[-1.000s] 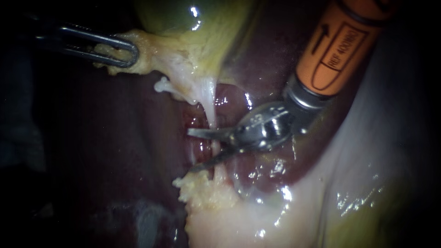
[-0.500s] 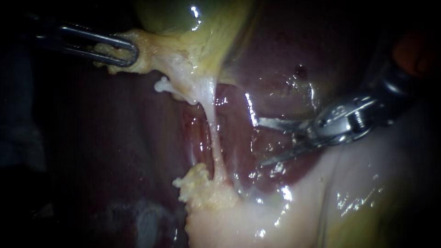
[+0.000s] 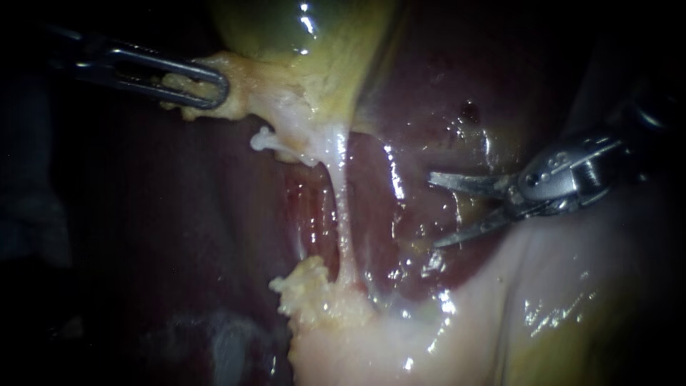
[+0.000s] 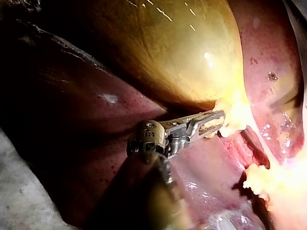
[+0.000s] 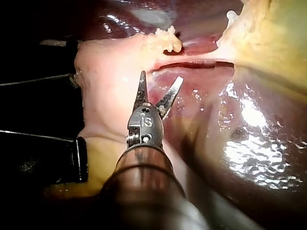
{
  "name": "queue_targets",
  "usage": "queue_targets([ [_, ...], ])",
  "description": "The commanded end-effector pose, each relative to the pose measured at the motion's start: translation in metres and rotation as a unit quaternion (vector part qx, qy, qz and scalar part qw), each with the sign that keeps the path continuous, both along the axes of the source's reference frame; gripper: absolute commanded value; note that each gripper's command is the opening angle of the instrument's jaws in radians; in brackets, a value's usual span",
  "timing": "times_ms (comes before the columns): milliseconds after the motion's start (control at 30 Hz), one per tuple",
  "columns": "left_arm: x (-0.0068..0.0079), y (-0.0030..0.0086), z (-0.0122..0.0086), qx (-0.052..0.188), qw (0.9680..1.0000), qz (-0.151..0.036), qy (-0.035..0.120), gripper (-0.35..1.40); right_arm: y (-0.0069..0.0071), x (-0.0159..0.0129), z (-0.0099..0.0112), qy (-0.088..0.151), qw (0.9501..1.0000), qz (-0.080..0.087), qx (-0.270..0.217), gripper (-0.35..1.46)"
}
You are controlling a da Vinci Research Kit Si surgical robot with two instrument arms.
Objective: Go back from the cut left tube
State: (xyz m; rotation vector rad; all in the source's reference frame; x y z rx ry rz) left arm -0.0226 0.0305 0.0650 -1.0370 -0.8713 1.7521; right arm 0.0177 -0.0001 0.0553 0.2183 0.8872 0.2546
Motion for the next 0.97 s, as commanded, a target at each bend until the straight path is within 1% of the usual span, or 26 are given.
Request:
queue_targets([
  [33, -0.0003, 0.0000, 0.0004, -0.007, 1.0000, 0.004, 0.001, -0.35, 0.0000, 0.0000, 0.0000, 0.000, 1.0000, 0.000, 0.000, 1.43],
  [100, -0.0011, 0.0000, 0.0013, -0.013, 0.9999, 0.007, 0.000, -0.35, -0.0001, 0.0000, 0.0000, 0.000, 1.0000, 0.000, 0.000, 1.43],
  [233, -0.0024, 0.0001, 0.0032, -0.033, 0.9993, 0.017, -0.003, -0.35, -0.0001, 0.0000, 0.0000, 0.001, 1.0000, -0.001, 0.001, 1.43],
  [367, -0.0030, 0.0001, 0.0042, -0.043, 0.9988, 0.022, -0.005, -0.35, -0.0002, 0.0000, 0.0000, 0.002, 1.0000, -0.002, 0.001, 1.43],
  [467, -0.0032, 0.0001, 0.0042, -0.048, 0.9985, 0.024, -0.005, -0.35, -0.0002, 0.0000, 0.0000, 0.003, 1.0000, -0.003, 0.002, 1.43],
  [967, -0.0031, 0.0002, 0.0041, -0.048, 0.9985, 0.024, -0.006, -0.35, -0.0003, 0.0000, 0.0000, 0.004, 1.0000, -0.004, 0.003, 1.45],
])
